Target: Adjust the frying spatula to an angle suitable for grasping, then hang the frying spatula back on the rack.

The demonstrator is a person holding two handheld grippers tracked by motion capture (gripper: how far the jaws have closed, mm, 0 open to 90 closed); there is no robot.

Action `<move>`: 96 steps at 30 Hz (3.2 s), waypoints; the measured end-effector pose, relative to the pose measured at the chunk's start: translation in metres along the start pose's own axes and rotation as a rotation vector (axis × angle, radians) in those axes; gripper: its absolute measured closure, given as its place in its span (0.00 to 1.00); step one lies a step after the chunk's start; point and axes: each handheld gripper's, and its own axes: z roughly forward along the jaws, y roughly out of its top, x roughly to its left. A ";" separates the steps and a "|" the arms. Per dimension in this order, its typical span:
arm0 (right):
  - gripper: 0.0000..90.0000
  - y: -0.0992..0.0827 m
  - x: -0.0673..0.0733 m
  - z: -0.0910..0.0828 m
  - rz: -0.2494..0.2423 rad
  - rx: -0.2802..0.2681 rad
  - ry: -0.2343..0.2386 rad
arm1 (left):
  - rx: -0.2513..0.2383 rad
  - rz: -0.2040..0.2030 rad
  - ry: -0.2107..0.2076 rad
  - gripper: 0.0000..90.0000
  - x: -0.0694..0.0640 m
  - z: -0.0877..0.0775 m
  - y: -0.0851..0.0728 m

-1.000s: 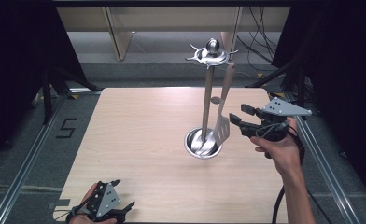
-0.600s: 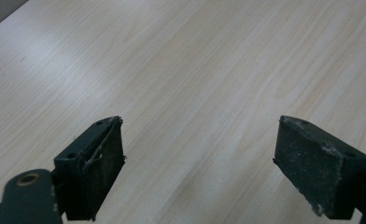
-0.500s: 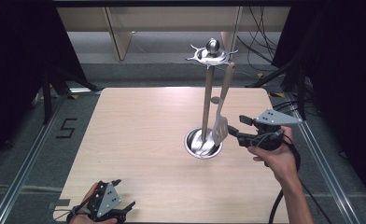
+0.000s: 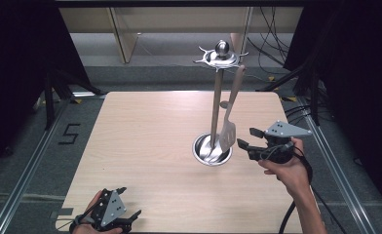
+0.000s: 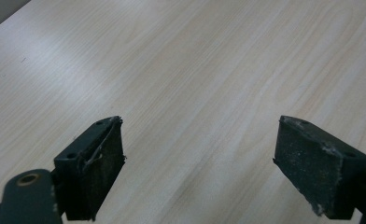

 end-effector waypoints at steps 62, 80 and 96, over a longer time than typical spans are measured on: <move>0.42 -0.084 0.010 -0.008 0.092 0.163 0.037 | 0.015 0.050 -0.011 0.17 0.001 -0.003 -0.001; 0.40 -0.098 0.015 -0.009 0.080 0.165 0.046 | 0.013 0.051 -0.010 0.17 0.001 -0.003 -0.001; 0.38 -0.118 0.023 -0.011 0.111 0.202 0.053 | 0.025 0.058 -0.020 0.17 0.000 -0.002 0.000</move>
